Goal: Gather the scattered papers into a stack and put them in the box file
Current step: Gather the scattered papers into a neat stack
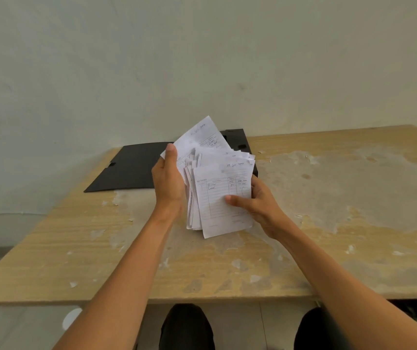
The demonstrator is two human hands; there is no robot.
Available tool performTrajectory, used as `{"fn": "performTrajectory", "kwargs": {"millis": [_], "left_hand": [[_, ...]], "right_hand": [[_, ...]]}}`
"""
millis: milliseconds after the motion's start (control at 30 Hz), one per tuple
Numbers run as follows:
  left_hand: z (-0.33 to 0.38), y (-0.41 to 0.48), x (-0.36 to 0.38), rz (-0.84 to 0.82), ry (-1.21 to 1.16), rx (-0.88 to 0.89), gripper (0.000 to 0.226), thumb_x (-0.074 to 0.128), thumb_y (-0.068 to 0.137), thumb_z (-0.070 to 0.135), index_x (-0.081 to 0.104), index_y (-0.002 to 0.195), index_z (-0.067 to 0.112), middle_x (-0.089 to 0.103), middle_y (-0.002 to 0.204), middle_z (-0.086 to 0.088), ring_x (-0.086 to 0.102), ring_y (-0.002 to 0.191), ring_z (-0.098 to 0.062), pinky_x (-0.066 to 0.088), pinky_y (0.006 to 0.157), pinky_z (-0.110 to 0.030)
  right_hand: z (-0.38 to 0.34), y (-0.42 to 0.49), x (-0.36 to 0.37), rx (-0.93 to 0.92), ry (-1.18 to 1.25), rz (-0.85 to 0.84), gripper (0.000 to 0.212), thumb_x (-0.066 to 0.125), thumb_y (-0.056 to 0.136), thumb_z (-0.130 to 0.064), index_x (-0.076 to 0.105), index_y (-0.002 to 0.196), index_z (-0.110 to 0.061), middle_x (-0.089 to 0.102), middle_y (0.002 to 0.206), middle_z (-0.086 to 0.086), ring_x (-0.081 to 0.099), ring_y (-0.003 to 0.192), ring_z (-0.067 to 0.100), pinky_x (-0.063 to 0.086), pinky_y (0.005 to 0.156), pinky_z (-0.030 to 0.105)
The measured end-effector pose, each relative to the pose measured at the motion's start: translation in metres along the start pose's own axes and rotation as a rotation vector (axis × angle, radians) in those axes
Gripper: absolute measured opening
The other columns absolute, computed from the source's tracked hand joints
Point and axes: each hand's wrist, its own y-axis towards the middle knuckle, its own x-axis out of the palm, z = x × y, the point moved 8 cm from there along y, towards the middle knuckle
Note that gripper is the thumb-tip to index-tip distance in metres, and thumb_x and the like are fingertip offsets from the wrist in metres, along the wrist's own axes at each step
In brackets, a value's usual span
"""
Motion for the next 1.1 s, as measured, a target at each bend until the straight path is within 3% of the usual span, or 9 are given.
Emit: {"fn": "performTrajectory", "kwargs": {"millis": [200,400,533,633,733,833,933,1000,1100], "left_hand": [[0.025,0.008,0.007,-0.171,0.276,0.204,0.016,0.048,0.098,0.020,0.061,0.091,0.014,0.066,0.082,0.006,0.064,0.073,0.000,0.052,0.064,-0.017],[0.053,0.012,0.017,-0.304,0.543,0.349,0.023,0.043,0.099,0.019,0.056,0.081,0.025,0.062,0.078,0.011,0.060,0.069,0.003,0.047,0.061,-0.013],[0.068,0.015,0.013,-0.271,0.616,0.457,0.020,0.041,0.100,0.024,0.053,0.087,0.014,0.061,0.080,-0.011,0.057,0.069,-0.019,0.046,0.059,-0.025],[0.055,0.015,0.024,-0.390,0.805,0.386,0.024,0.044,0.099,0.024,0.052,0.080,0.012,0.053,0.070,-0.012,0.045,0.059,-0.016,0.036,0.054,-0.026],[0.030,0.014,0.020,-0.430,0.821,0.222,0.020,0.048,0.095,0.027,0.062,0.082,0.021,0.065,0.083,0.003,0.058,0.072,-0.008,0.045,0.069,-0.026],[0.020,0.011,0.013,-0.359,0.644,0.137,0.031,0.049,0.088,0.036,0.062,0.112,0.023,0.062,0.118,0.004,0.056,0.109,-0.008,0.045,0.098,-0.038],[0.043,0.000,0.013,-0.229,0.773,0.463,0.043,0.048,0.091,0.042,0.050,0.131,0.027,0.044,0.144,0.001,0.036,0.135,-0.013,0.026,0.114,-0.041],[0.047,-0.013,0.032,-0.317,1.173,0.756,0.054,0.041,0.089,0.054,0.049,0.134,0.025,0.038,0.151,-0.001,0.028,0.141,-0.019,0.012,0.116,-0.044],[0.033,-0.024,0.052,-0.510,1.444,0.829,0.070,0.033,0.083,0.067,0.049,0.135,0.022,0.050,0.142,0.001,0.038,0.136,-0.016,-0.002,0.116,-0.053]], "right_hand": [[-0.002,-0.001,0.001,0.005,0.053,-0.040,0.046,0.067,0.082,-0.001,0.053,0.125,-0.009,0.067,0.119,0.008,0.067,0.103,0.020,0.056,0.077,0.029],[-0.003,0.002,0.000,0.017,-0.012,-0.072,0.048,0.069,0.081,-0.005,0.052,0.126,-0.012,0.067,0.119,0.005,0.066,0.105,0.018,0.056,0.081,0.030],[-0.004,0.003,0.000,0.021,-0.029,-0.079,0.045,0.069,0.081,-0.005,0.055,0.123,-0.013,0.068,0.116,0.002,0.067,0.102,0.014,0.055,0.077,0.024],[-0.003,0.005,0.002,0.030,-0.057,-0.083,0.053,0.074,0.074,-0.015,0.054,0.124,-0.013,0.067,0.118,0.003,0.066,0.104,0.017,0.054,0.081,0.028],[-0.003,0.006,0.004,0.035,-0.049,-0.084,0.056,0.074,0.072,-0.020,0.055,0.124,-0.014,0.067,0.120,0.004,0.064,0.108,0.020,0.053,0.089,0.034],[-0.004,0.005,0.005,0.033,-0.044,-0.074,0.056,0.074,0.070,-0.021,0.055,0.123,-0.015,0.067,0.119,0.003,0.064,0.107,0.020,0.052,0.087,0.033],[-0.003,0.005,0.005,0.040,-0.038,-0.079,0.056,0.074,0.070,-0.021,0.055,0.122,-0.014,0.067,0.119,0.004,0.064,0.107,0.021,0.052,0.084,0.031],[-0.004,0.005,0.005,0.038,-0.020,-0.082,0.054,0.074,0.072,-0.019,0.056,0.123,-0.014,0.068,0.118,0.005,0.065,0.106,0.021,0.053,0.082,0.030],[-0.008,0.004,0.007,0.020,-0.006,-0.095,0.049,0.071,0.075,-0.017,0.057,0.122,-0.015,0.070,0.111,0.003,0.068,0.098,0.015,0.053,0.074,0.023]]}}
